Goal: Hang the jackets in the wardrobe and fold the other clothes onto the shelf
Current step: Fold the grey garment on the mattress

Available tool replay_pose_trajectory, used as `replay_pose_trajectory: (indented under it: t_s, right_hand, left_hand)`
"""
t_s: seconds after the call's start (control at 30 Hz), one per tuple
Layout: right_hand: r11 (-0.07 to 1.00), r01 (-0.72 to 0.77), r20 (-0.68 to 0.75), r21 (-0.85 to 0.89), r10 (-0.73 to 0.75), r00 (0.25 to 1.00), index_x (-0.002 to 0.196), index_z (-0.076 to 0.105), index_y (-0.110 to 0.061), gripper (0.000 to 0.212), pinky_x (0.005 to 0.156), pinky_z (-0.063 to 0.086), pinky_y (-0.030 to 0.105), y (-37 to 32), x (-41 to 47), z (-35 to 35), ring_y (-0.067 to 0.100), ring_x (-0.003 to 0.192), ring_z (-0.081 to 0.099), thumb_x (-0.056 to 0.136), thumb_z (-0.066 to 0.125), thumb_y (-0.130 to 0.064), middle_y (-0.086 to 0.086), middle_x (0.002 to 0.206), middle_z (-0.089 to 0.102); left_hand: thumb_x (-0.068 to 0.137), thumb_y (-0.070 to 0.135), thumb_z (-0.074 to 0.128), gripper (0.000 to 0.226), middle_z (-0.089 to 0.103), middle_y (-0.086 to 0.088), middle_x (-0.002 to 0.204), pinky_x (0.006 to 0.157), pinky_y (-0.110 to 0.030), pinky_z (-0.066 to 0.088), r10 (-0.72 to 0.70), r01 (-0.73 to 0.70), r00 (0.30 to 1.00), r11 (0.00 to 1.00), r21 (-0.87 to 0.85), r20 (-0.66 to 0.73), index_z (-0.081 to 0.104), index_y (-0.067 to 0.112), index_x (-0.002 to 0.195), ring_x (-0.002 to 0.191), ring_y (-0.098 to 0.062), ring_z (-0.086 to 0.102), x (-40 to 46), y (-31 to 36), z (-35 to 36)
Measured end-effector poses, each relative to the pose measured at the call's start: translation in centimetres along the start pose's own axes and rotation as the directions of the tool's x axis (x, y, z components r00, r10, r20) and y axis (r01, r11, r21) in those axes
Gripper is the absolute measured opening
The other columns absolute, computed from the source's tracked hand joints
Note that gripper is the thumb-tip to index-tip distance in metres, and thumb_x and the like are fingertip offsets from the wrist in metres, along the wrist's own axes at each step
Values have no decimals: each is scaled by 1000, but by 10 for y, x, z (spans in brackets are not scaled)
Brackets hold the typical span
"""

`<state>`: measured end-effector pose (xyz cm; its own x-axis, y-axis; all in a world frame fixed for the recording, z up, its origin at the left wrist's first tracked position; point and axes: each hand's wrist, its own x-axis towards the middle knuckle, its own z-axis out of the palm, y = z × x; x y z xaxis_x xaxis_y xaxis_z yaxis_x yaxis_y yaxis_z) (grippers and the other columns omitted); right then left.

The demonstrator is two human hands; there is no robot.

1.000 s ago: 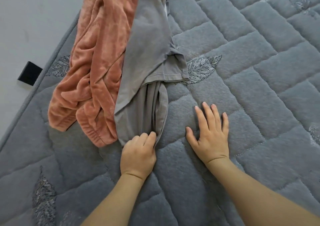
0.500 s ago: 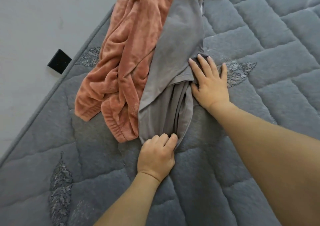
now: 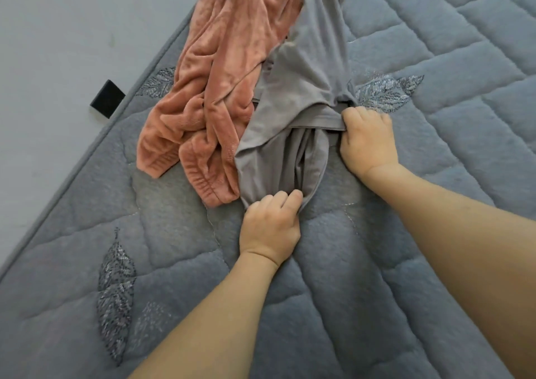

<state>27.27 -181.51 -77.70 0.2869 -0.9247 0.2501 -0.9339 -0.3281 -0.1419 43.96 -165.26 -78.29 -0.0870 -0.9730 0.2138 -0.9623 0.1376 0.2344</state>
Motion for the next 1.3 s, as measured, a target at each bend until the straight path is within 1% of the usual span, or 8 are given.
replay_pose_trajectory:
  t_s: [0.43,0.63,0.83,0.9,1.0,1.13,1.23,1.3]
  right_hand:
    - [958,-158,435,-239,251,865,91,58,-18,30,68,28,36,-6,-310,-111,32,91,64,92,40,-43,10,99,69]
    - [930,-266,828,-253,351,438,116,64,-23,40,76,39,33,-34,-448,-197,26,111,60,94,35,-42,3,123,63]
    - [891,-115,882,-439,403,-246,118,61,-21,32,101,45,39,-41,-529,-267,28,111,57,89,54,-34,5,119,58]
    - [876,-227,878,-427,341,-335,93,60,-13,22,95,46,34,-35,-522,-274,27,89,60,89,54,-33,10,100,61]
    - [715,-626,923,-312,385,-21,116,59,-10,44,88,47,35,-18,-499,-266,32,100,61,90,51,-45,17,129,58]
    - [586,-790,704,-182,639,311,149,18,-20,79,108,30,53,-8,-472,-233,37,137,30,87,53,-54,13,151,24]
    - [552,-816,541,-169,744,391,149,16,-16,77,109,25,56,-1,-469,-215,36,142,20,90,57,-46,16,154,20]
    - [561,-825,540,-68,716,443,130,34,-9,47,94,39,47,5,-469,-215,39,126,43,92,54,-26,21,137,44]
  left_hand:
    - [82,12,64,14,65,-10,65,47,-31,27,-85,64,975,992,106,206,60,14,95,52,-37,62,-160,58,-49]
    - [91,21,50,18,70,-1,87,57,-35,46,-48,-64,817,983,173,574,51,26,108,78,-29,68,-321,83,-111]
    - [93,51,43,26,65,0,111,74,-33,44,119,-276,261,960,-44,958,54,28,99,99,-24,61,-349,112,-171]
    - [89,54,46,31,67,3,92,66,-31,42,127,-111,413,990,-89,902,56,26,83,87,-23,62,-333,128,-179]
    - [88,45,50,19,63,0,100,74,-36,48,-122,270,760,953,-139,639,57,31,98,98,-27,59,-297,141,-167]
    - [91,44,59,66,33,-18,143,107,-46,32,-448,503,556,852,145,700,30,12,141,131,-40,33,-280,142,-139]
    - [95,24,48,22,50,-20,125,87,-43,43,-331,305,610,937,172,720,39,10,110,113,-39,50,-283,151,-125]
    - [95,20,44,14,57,-16,117,76,-37,44,-167,65,473,986,155,865,42,12,106,102,-35,58,-280,155,-130]
